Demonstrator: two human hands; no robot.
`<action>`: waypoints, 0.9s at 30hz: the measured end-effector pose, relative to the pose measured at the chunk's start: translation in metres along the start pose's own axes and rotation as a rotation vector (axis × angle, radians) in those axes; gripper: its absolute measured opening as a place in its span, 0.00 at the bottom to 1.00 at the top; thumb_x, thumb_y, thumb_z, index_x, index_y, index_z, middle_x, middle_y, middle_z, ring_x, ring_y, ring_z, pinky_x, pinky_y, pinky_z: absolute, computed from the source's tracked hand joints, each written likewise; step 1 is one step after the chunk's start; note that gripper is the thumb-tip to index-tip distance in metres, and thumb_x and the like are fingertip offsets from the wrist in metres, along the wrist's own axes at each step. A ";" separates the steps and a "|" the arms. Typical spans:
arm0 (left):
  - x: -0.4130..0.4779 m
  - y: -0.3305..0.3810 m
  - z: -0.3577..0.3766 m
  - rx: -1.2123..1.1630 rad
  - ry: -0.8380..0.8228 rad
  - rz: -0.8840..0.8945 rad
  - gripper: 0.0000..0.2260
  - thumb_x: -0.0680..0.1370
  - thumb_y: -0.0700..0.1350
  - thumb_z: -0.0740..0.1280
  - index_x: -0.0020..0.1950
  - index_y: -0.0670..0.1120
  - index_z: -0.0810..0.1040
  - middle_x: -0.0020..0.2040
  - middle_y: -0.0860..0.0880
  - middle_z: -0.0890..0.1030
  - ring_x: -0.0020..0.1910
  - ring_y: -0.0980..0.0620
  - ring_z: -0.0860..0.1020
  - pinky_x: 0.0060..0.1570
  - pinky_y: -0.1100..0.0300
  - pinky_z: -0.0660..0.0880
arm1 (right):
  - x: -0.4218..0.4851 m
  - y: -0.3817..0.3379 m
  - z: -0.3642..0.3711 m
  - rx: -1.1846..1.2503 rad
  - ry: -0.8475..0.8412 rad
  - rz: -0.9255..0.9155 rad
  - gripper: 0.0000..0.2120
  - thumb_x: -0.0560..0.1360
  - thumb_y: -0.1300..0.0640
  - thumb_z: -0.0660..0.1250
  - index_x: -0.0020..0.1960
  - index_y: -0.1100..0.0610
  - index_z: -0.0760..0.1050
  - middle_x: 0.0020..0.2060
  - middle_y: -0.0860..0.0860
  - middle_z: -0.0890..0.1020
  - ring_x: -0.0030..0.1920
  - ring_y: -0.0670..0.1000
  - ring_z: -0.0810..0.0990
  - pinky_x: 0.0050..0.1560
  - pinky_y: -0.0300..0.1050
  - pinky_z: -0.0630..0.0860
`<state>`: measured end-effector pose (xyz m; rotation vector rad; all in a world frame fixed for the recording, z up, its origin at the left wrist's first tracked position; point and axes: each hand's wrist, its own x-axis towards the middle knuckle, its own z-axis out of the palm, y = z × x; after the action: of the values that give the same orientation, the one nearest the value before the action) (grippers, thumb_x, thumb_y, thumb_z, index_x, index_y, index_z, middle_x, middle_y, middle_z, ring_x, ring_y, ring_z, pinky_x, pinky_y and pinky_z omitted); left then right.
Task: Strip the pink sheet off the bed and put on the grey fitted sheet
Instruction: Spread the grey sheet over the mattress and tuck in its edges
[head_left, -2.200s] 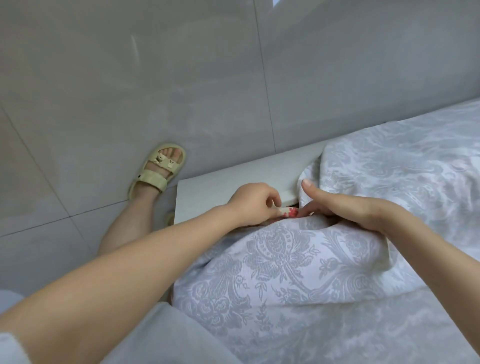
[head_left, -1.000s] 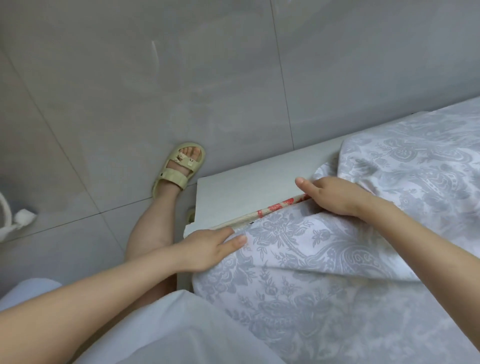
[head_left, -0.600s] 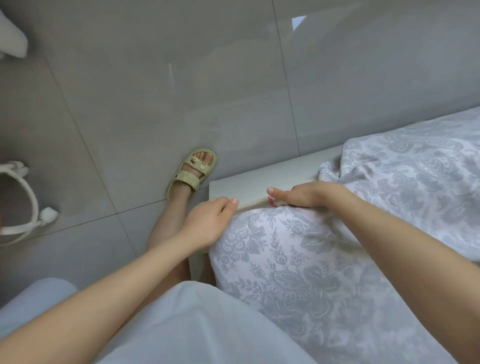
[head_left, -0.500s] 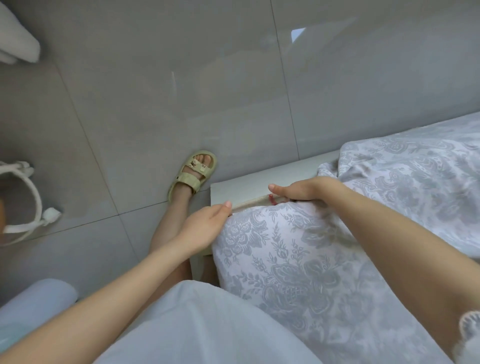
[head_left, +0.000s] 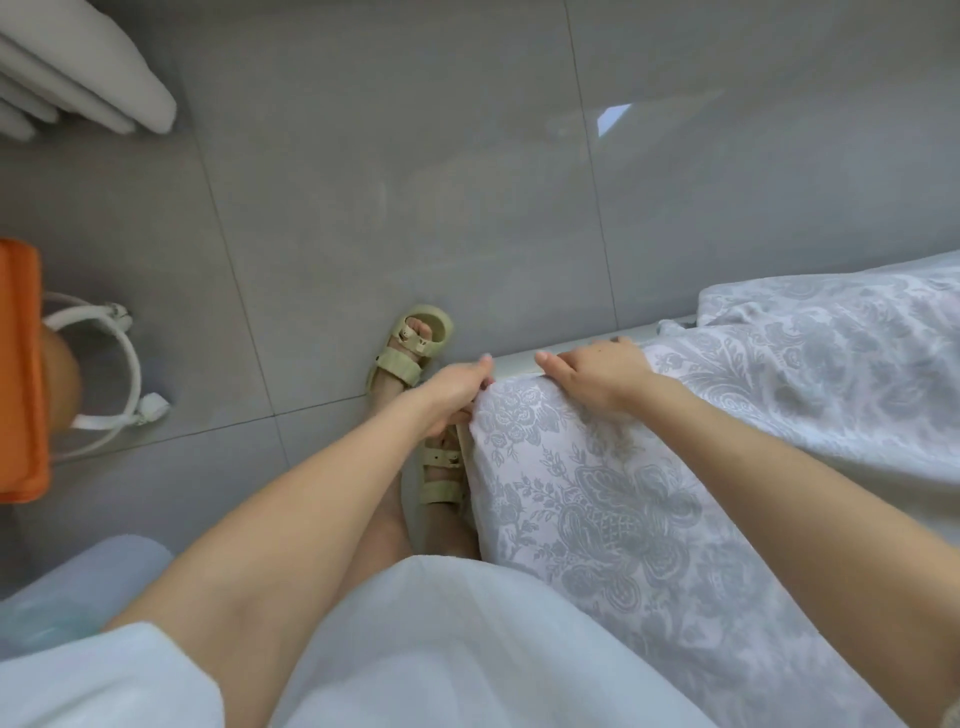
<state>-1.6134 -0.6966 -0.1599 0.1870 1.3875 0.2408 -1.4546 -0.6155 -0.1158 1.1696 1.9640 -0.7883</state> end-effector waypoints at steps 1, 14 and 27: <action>-0.006 0.006 -0.004 -0.009 0.068 0.037 0.16 0.83 0.53 0.51 0.47 0.44 0.72 0.41 0.47 0.76 0.37 0.53 0.75 0.40 0.60 0.73 | -0.007 0.000 -0.004 0.008 0.109 -0.026 0.24 0.81 0.41 0.43 0.36 0.48 0.71 0.46 0.51 0.82 0.53 0.56 0.77 0.57 0.50 0.65; -0.203 0.155 -0.039 0.290 0.232 0.257 0.11 0.81 0.44 0.56 0.40 0.45 0.71 0.37 0.46 0.76 0.33 0.52 0.74 0.36 0.63 0.71 | -0.168 -0.014 -0.115 0.550 0.356 0.227 0.23 0.81 0.48 0.54 0.43 0.66 0.74 0.34 0.57 0.77 0.37 0.56 0.75 0.38 0.48 0.68; -0.306 0.415 -0.043 0.952 0.014 0.713 0.09 0.79 0.45 0.59 0.51 0.43 0.77 0.42 0.49 0.82 0.40 0.50 0.78 0.49 0.55 0.76 | -0.227 -0.006 -0.258 0.827 0.744 0.766 0.20 0.77 0.51 0.59 0.29 0.54 0.59 0.28 0.52 0.73 0.30 0.51 0.71 0.33 0.44 0.61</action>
<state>-1.7302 -0.3831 0.2347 1.4791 1.3108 0.1447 -1.4500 -0.5226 0.2149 2.8017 1.4202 -0.8040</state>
